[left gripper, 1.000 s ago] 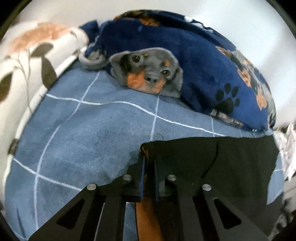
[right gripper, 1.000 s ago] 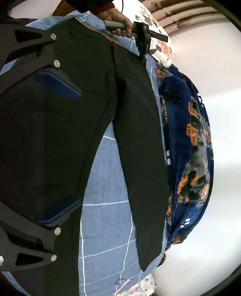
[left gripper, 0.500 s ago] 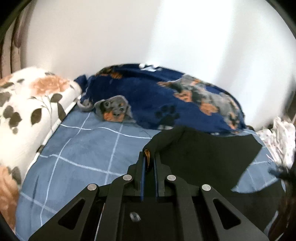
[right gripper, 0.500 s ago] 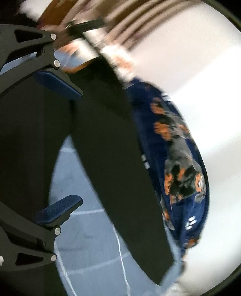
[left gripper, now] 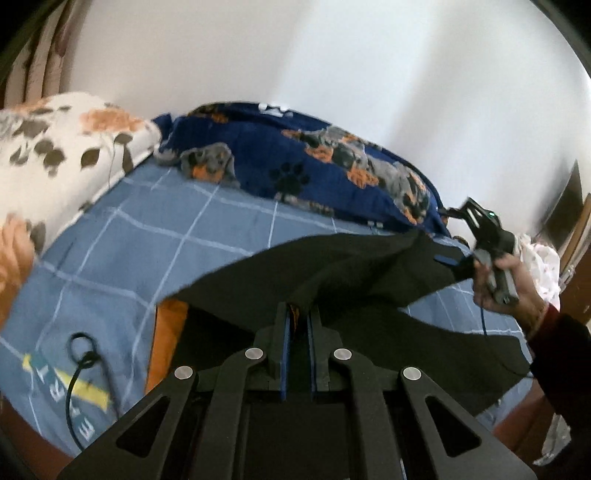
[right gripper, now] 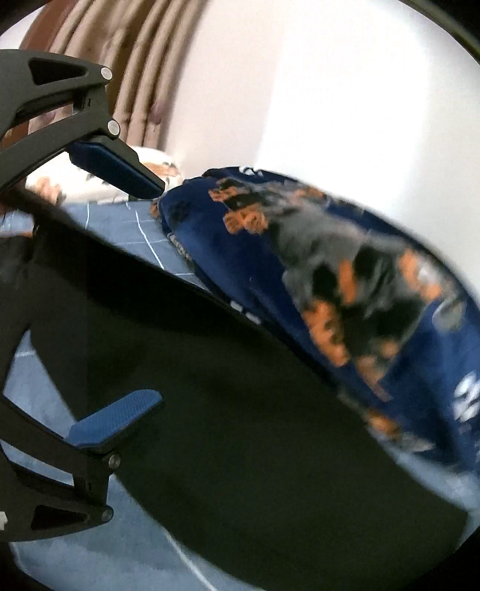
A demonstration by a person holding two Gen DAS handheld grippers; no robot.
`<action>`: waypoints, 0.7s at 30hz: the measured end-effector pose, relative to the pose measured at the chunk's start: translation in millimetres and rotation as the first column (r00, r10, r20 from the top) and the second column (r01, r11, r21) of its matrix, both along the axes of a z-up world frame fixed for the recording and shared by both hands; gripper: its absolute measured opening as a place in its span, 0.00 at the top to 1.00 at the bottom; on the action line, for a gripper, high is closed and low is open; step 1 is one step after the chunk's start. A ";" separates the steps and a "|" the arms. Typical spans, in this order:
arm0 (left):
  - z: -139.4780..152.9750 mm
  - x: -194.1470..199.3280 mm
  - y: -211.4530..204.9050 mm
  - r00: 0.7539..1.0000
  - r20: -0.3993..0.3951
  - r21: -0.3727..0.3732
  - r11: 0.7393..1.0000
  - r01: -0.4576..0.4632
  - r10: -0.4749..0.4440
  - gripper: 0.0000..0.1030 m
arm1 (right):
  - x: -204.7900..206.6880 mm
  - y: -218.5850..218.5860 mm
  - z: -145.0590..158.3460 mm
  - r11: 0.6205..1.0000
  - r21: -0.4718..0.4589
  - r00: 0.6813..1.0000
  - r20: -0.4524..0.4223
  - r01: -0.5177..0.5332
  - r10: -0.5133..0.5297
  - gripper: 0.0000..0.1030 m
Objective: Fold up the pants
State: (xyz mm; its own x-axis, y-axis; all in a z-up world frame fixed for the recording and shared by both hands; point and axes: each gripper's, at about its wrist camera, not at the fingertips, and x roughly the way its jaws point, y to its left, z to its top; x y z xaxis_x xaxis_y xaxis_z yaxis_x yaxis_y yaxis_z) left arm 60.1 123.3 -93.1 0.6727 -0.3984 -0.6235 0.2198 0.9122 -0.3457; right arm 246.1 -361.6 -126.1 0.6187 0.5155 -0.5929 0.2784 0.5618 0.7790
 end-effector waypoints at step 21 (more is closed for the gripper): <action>-17.3 -12.3 46.2 0.990 -0.115 0.079 0.994 -0.069 0.078 0.91 | -148.4 38.5 10.5 0.988 -0.129 0.994 0.068 -0.080 0.089 0.94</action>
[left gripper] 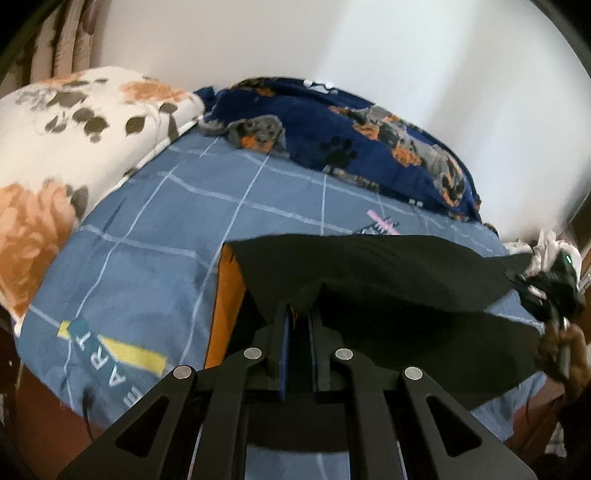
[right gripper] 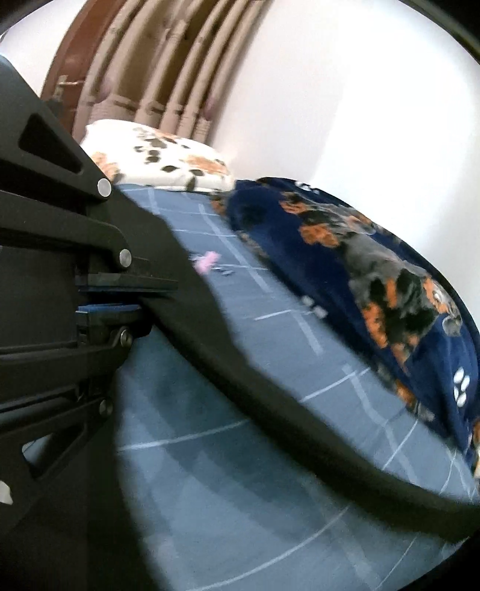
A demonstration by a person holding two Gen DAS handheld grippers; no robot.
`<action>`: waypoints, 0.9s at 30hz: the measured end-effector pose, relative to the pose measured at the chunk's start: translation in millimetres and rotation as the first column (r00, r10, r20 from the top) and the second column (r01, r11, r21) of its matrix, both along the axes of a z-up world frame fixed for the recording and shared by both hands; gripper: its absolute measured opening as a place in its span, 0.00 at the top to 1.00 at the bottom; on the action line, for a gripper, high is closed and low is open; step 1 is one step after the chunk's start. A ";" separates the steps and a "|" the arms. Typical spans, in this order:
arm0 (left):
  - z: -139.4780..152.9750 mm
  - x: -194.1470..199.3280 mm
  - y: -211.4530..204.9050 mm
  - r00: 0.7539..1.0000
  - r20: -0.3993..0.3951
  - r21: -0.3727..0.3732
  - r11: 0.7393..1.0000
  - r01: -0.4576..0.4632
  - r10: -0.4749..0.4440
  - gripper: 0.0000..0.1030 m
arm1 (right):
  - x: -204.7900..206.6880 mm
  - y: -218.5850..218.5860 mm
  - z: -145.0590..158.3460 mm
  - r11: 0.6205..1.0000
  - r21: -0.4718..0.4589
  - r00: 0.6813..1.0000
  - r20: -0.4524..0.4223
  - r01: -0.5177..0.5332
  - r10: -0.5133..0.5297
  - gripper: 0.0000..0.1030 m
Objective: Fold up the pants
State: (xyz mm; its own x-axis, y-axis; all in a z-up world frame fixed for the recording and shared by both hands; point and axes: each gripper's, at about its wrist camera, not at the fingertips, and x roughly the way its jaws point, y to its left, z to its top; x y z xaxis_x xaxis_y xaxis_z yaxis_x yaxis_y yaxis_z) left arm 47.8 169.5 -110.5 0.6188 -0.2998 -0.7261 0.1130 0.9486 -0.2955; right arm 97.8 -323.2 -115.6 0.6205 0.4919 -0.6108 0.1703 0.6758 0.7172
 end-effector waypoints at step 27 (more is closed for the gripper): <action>-25.5 -45.9 63.3 0.954 -0.117 0.130 0.957 -0.260 0.276 0.84 | -130.7 19.2 -79.6 0.996 0.070 0.977 -0.211 0.057 -0.041 0.95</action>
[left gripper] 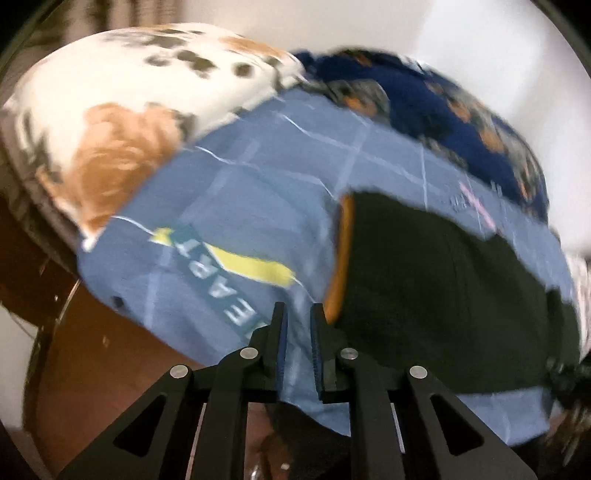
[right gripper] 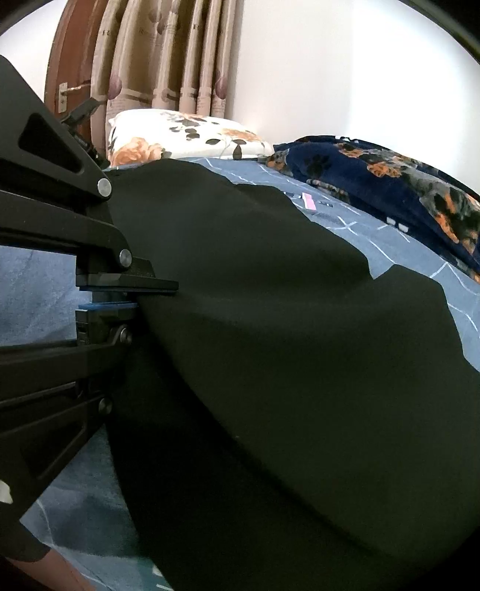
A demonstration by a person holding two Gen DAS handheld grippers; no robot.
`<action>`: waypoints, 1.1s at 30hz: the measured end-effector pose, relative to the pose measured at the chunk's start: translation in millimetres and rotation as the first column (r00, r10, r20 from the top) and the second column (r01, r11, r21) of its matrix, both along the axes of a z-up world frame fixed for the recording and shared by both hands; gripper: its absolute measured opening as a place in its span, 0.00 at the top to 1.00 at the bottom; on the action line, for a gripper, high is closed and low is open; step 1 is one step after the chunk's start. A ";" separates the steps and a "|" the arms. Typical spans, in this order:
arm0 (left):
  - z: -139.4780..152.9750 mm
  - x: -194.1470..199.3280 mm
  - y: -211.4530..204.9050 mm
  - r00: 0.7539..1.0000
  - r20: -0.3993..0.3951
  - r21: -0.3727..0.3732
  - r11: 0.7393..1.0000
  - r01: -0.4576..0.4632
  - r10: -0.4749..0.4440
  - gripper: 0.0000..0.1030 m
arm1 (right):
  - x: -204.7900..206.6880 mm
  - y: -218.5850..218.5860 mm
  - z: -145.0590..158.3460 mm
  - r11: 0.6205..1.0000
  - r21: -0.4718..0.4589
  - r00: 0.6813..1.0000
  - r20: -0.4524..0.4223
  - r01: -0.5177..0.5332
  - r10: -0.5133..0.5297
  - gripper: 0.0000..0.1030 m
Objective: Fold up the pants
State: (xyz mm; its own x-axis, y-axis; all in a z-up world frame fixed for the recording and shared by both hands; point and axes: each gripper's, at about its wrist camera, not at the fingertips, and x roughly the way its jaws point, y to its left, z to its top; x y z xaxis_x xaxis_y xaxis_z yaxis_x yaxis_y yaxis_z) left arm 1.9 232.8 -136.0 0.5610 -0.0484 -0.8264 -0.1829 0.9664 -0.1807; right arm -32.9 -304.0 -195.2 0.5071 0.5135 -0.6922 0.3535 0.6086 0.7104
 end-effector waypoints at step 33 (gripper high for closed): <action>-41.0 20.5 -149.5 0.935 -0.078 0.030 0.936 0.350 -0.347 0.76 | 12.0 -263.2 6.2 0.853 0.248 0.839 0.195 0.459 -0.508 0.66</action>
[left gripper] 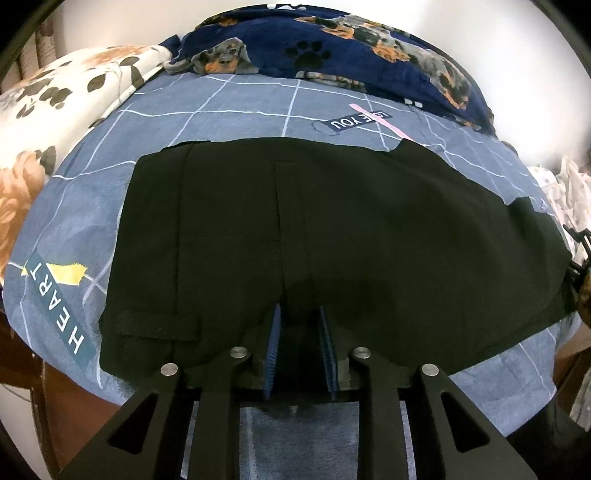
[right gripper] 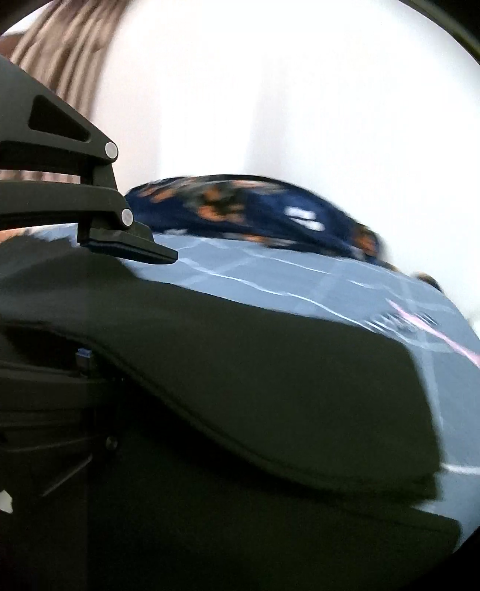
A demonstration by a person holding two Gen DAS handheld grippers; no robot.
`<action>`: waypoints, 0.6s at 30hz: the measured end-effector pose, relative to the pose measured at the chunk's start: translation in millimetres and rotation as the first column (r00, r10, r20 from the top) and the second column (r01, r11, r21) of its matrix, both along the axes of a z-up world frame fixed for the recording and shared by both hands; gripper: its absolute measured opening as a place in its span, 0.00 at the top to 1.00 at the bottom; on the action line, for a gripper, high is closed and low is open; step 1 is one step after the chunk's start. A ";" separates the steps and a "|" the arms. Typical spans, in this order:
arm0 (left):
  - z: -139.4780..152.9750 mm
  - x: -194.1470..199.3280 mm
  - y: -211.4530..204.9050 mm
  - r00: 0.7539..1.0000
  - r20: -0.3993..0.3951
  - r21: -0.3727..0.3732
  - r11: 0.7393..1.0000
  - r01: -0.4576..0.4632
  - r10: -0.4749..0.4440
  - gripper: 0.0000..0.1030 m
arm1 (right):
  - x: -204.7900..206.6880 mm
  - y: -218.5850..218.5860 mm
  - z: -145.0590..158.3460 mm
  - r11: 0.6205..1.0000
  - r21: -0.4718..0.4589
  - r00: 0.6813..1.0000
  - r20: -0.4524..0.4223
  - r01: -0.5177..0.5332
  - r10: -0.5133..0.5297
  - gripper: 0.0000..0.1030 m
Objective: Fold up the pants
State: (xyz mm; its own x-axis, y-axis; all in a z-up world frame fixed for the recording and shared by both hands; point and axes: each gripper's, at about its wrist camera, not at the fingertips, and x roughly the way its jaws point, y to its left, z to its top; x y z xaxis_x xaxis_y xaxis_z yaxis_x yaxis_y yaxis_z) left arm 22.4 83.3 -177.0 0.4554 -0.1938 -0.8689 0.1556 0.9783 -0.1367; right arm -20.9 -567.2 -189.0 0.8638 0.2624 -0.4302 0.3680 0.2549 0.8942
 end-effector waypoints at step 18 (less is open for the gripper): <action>-0.7 3.6 5.1 1.000 -0.003 0.022 1.000 0.011 -0.011 0.62 | -114.4 -48.1 13.1 0.984 -0.162 0.994 -0.055 0.079 -0.089 0.96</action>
State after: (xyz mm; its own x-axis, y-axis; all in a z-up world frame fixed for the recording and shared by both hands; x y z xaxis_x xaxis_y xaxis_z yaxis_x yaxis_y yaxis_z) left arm 26.0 88.5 -177.7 0.4511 -0.1796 -0.8742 0.1656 0.9794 -0.1157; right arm -135.3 -615.3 -175.9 0.8503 0.1134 -0.5139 0.4475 0.3581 0.8195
